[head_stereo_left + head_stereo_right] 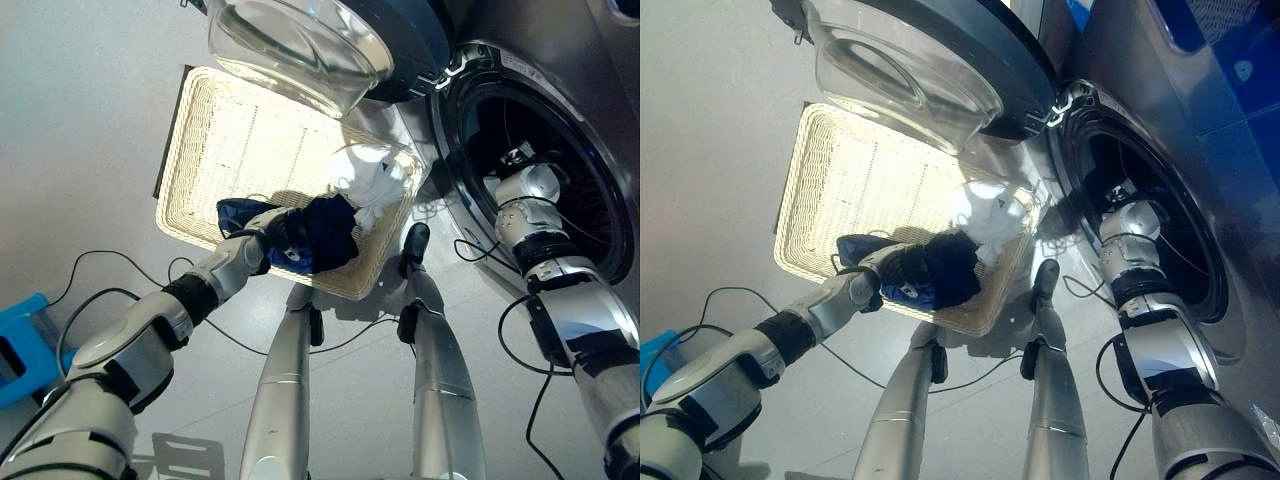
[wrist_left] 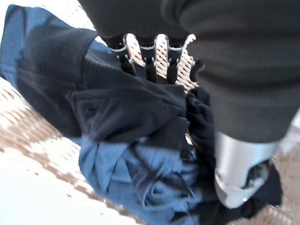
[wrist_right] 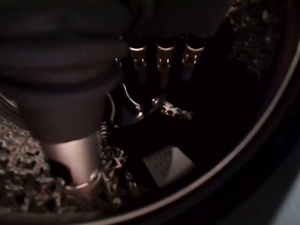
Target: Put the clothes into the washing machine.
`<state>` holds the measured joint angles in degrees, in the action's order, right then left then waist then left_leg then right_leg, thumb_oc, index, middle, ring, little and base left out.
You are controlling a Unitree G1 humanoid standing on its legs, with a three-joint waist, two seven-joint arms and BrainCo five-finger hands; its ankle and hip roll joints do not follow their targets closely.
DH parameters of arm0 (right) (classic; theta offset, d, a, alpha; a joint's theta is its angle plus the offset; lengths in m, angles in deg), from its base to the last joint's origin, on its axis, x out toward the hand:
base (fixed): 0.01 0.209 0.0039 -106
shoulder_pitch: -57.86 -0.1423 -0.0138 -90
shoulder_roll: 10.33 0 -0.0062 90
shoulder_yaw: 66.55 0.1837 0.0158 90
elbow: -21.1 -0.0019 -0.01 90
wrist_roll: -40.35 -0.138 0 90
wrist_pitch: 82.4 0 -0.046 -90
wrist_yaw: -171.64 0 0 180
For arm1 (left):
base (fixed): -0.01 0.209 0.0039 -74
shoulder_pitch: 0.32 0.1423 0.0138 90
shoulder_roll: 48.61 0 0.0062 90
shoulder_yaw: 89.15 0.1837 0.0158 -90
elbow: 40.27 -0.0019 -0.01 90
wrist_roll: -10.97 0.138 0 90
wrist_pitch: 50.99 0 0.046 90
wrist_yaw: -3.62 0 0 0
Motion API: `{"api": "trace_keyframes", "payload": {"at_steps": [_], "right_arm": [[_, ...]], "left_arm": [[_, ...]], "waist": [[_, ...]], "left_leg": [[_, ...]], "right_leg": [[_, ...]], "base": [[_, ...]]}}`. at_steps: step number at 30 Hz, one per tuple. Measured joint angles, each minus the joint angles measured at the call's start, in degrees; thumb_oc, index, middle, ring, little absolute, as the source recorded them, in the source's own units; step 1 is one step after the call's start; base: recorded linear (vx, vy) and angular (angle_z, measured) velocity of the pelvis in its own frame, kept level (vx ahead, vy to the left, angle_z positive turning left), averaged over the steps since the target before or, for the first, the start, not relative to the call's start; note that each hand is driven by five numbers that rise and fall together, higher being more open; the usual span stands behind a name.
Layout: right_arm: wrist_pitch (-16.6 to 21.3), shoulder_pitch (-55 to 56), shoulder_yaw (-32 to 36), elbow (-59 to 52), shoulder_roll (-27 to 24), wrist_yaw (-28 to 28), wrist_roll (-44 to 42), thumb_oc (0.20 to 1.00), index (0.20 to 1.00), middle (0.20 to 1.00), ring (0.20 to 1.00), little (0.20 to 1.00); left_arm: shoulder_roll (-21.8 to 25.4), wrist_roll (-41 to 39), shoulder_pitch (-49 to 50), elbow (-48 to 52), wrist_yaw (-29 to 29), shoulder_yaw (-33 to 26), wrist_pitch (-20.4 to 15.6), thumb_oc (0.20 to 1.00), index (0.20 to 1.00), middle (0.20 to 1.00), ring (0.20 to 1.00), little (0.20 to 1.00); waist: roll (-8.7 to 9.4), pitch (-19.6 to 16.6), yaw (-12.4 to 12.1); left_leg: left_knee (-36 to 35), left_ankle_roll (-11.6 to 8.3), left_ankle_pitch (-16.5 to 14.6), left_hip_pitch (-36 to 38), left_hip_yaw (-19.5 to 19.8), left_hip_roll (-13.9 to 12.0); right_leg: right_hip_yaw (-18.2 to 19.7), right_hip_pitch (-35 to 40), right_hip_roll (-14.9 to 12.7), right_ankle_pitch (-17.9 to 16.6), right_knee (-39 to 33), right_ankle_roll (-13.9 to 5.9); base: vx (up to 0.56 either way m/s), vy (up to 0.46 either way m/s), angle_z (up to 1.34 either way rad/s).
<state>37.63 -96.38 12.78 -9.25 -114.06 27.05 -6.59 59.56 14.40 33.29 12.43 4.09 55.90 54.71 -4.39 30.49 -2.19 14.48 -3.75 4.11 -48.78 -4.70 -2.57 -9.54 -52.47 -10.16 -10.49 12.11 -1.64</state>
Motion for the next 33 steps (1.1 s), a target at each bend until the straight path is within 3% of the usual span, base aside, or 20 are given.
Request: {"api": "trace_keyframes", "payload": {"at_steps": [3, 4, 7, 11, 18, 19, 20, 21, 25, 33], "right_arm": [[1.1, 0.5, 0.2, -1.7, 0.5, -2.2, -3.6, 1.0, 1.0, 1.0, 1.0, 1.0], [3.0, 2.5, 1.4, -7.4, 2.8, -6.1, -10.4, 1.0, 1.0, 1.0, 1.0, 1.0], [4.8, 5.0, 1.8, -13.5, 8.2, -10.1, -15.7, 1.0, 1.0, 1.0, 1.0, 1.0], [5.9, 7.5, -1.5, -20.3, 13.6, -11.9, -16.7, 1.0, 1.0, 1.0, 1.0, 1.0], [7.9, 11.6, -2.8, -29.0, 15.6, -12.9, -16.7, 1.0, 1.0, 1.0, 1.0, 1.0], [8.4, 11.9, -3.2, -30.6, 15.8, -13.0, -16.3, 1.0, 1.0, 1.0, 1.0, 1.0], [8.4, 12.1, -3.7, -31.3, 15.8, -12.9, -15.0, 1.0, 1.0, 1.0, 1.0, 1.0], [8.5, 12.7, -3.7, -33.0, 15.9, -12.7, -13.1, 1.0, 1.0, 1.0, 1.0, 1.0], [8.5, 14.2, -3.7, -36.0, 16.3, -11.3, -8.2, 1.0, 1.0, 1.0, 1.0, 1.0], [8.5, 17.2, -3.7, -35.9, 17.1, -9.8, -7.5, 1.0, 1.0, 1.0, 1.0, 1.0]], "left_arm": [[-1.2, 1.9, -0.8, -0.4, -1.8, 0.0, 2.5, 1.0, 1.0, 1.0, 1.0, 1.0], [-3.9, 4.9, -0.8, -3.0, -2.0, -0.1, 4.3, 1.0, 1.0, 1.0, 1.0, 1.0], [-7.7, 10.7, -3.6, -8.0, -2.9, -0.2, 7.6, 1.0, 1.0, 1.0, 1.0, 1.0], [-11.5, 18.0, -8.5, -15.3, -7.3, 0.0, 13.5, 1.0, 1.0, 1.0, 1.0, 1.0], [-13.6, 23.5, -10.4, -20.7, -12.5, 0.0, 17.7, 1.0, 1.0, 1.0, 1.0, 1.0], [-13.4, 24.1, -10.5, -21.7, -13.5, 0.0, 17.7, 0.827, 0.827, 0.827, 0.827, 0.827], [-13.8, 24.2, -10.5, -22.6, -14.2, 0.0, 17.7, 0.413, 0.413, 0.413, 0.413, 0.413], [-13.9, 24.6, -10.4, -23.6, -14.6, -0.1, 17.7, 0.2, 0.2, 0.2, 0.2, 0.2], [-14.5, 24.4, -8.8, -25.0, -15.2, -0.3, 15.9, 0.2, 0.2, 0.2, 0.2, 0.2], [-15.2, 19.3, -3.3, -26.8, -14.5, -0.3, 11.7, 0.2, 0.2, 0.2, 0.2, 0.2]], "waist": [[0.0, 0.0, 0.3], [0.04, 0.0, 1.6], [0.06, 0.0, 3.1], [0.16, 0.0, 6.1], [0.37, -0.1, 8.3], [0.37, -0.1, 8.6], [0.37, -0.1, 9.1], [0.37, -0.1, 9.2], [0.38, -0.1, 9.4], [0.66, -0.2, 9.3]], "left_leg": [[0.0, -0.02, 0.0, -0.1, 0.0, 0.0], [0.0, -0.04, 0.0, -0.1, 0.1, 0.0], [0.0, -0.07, -0.1, -0.2, 0.1, -0.1], [0.4, -0.11, -0.3, -1.3, 0.0, -0.2], [1.1, -0.59, -1.4, -1.5, -0.8, -1.4], [1.2, -0.7, -1.6, -1.4, -1.1, -1.7], [1.1, -0.77, -1.7, -1.3, -1.3, -1.8], [1.1, -0.86, -1.7, -1.2, -1.4, -2.0], [1.0, -1.05, -1.9, -1.0, -1.6, -2.3], [1.1, -1.07, -1.9, -1.0, -1.7, -2.4]], "right_leg": [[0.0, 0.0, 0.0, 0.1, 0.0, -0.06], [-0.1, 0.1, 0.1, 0.3, 0.1, -0.14], [-0.1, 0.1, 0.2, 0.3, 0.1, -0.11], [0.0, -0.6, 0.3, 0.4, -0.5, -0.57], [1.4, -0.8, 1.7, 0.2, -0.9, -0.24], [1.6, -0.8, 1.9, 0.1, -1.1, -0.15], [1.8, -0.8, 2.1, 0.1, -1.2, -0.13], [1.9, -0.8, 2.2, 0.1, -1.2, -0.11], [2.2, -0.8, 2.7, 0.0, -1.4, -0.09], [2.2, -0.8, 2.7, 0.0, -1.4, -0.07]], "base": [[0.0, -0.006, 0.02], [-0.02, -0.017, 0.04], [0.0, 0.0, 0.0], [0.0, 0.031, -0.01], [0.02, 0.027, -0.11], [0.03, 0.021, -0.11], [0.01, 0.023, -0.12], [0.01, 0.014, -0.07], [0.01, 0.003, -0.05], [0.0, 0.0, 0.0]]}}
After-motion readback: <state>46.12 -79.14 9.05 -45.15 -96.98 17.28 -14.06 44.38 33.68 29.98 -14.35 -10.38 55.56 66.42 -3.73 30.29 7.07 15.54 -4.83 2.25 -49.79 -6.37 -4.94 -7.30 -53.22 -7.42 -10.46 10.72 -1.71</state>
